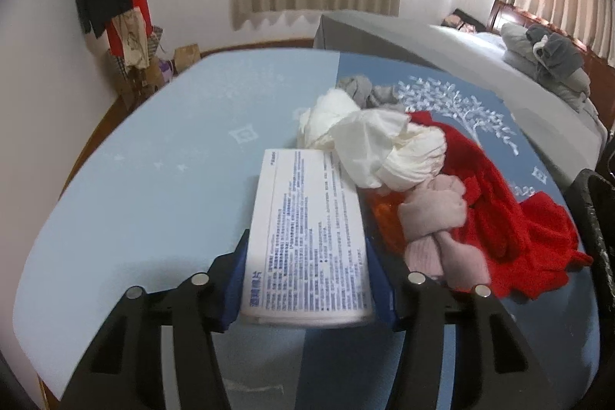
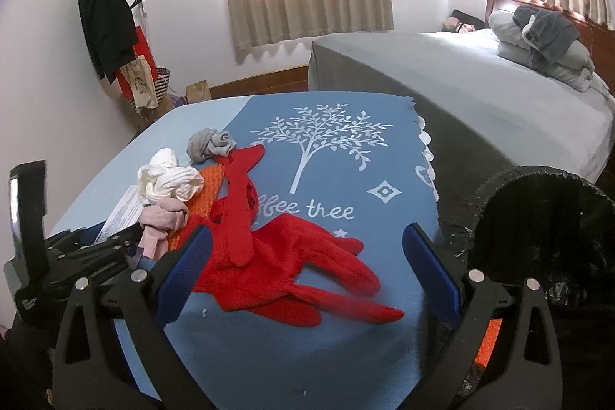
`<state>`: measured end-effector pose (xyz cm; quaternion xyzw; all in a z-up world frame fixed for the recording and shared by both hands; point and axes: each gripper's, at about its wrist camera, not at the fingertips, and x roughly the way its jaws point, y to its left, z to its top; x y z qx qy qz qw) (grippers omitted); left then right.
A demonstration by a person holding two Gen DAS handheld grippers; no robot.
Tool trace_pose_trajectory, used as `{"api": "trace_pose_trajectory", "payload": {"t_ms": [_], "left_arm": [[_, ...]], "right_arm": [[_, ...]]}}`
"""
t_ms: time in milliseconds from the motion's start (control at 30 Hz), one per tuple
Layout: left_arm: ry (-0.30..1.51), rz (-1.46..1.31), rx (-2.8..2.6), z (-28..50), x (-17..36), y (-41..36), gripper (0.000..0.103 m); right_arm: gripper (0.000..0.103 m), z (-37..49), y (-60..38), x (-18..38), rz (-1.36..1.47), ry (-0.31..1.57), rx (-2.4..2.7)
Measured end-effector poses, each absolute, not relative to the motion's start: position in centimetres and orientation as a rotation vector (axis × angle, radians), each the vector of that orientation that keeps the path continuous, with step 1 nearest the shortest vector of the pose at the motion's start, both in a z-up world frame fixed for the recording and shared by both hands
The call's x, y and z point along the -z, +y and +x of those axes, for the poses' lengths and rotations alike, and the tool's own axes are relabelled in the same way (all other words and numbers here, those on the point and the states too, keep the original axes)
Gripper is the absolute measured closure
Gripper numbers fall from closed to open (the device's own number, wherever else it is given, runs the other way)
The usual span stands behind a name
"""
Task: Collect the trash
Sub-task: 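Grasp the printed medicine box with the left gripper, then grasp the white cloth bundle with the right gripper while the left gripper holds the box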
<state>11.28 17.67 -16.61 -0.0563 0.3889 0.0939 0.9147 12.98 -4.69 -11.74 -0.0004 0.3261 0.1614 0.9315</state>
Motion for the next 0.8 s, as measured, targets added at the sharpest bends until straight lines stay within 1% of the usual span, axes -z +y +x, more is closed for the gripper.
{"api": "trace_pose_trajectory", "payload": {"t_ms": [167, 400, 800], "left_arm": [[0.778, -0.142, -0.185, 10.7, 16.5, 18.1, 0.049], [0.708, -0.138, -0.211, 9.0, 14.2, 19.2, 0.049], [0.664, -0.129, -0.294, 8.3, 12.4, 23.1, 0.049]], "right_arm": [[0.007, 13.1, -4.4, 11.7, -0.001, 0.667, -0.332], [0.007, 13.5, -2.4, 11.1, -0.004, 0.657, -0.370], [0.007, 16.2, 5.7, 10.7, 0.002, 0.657, -0.511]]}}
